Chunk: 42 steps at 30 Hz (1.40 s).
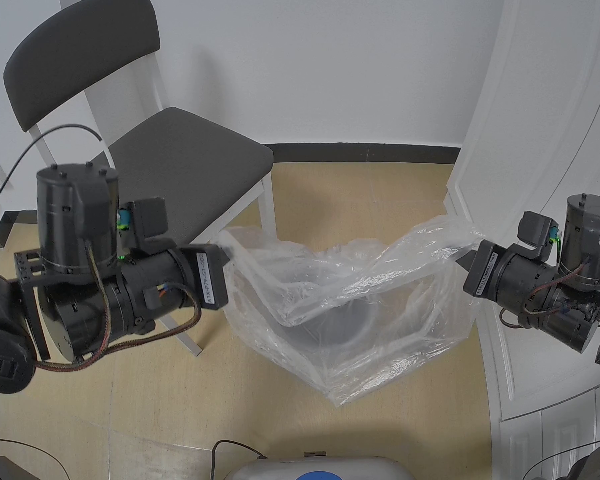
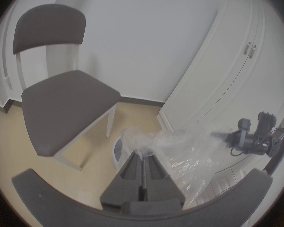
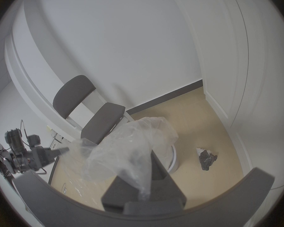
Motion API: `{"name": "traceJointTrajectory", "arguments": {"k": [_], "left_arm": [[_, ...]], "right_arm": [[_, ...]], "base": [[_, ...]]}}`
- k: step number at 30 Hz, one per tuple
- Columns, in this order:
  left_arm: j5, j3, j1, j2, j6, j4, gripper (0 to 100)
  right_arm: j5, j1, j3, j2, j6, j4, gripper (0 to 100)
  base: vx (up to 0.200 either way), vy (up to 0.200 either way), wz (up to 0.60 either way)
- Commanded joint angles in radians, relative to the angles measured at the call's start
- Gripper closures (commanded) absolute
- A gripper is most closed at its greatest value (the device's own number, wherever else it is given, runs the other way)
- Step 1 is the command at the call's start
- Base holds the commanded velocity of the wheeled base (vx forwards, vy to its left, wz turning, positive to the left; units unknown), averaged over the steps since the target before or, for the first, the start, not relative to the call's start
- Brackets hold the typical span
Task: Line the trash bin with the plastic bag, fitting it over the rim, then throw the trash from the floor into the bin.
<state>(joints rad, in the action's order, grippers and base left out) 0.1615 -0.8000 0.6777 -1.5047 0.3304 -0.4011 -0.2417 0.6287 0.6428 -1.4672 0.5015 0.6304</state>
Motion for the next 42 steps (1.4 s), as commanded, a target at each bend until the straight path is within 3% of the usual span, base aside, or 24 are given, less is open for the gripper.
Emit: {"name": "traceJointTrajectory", "arguments": {"k": [1, 17, 28, 42], "left_arm": [[0.003, 0.042, -0.009, -0.025, 0.024, -0.012, 100], [0.004, 0.045, -0.035, -0.014, 0.021, -0.010, 100], [0.001, 0.051, -0.101, 0.020, -0.014, 0.008, 100], [0.003, 0.059, -0.105, 0.021, -0.022, 0.036, 100]], "right_arm": [[-0.001, -0.007, -0.008, 0.024, -0.004, -0.001, 100], [-0.005, -0.014, -0.014, 0.027, -0.012, -0.025, 100], [-0.001, -0.064, -0.029, 0.033, -0.074, -0.032, 100], [-0.004, -0.104, -0.054, 0.045, -0.144, -0.032, 100]], "base": [[0.000, 0.000, 0.00], [0.000, 0.000, 0.00], [0.000, 0.000, 0.00], [0.000, 0.000, 0.00]]}}
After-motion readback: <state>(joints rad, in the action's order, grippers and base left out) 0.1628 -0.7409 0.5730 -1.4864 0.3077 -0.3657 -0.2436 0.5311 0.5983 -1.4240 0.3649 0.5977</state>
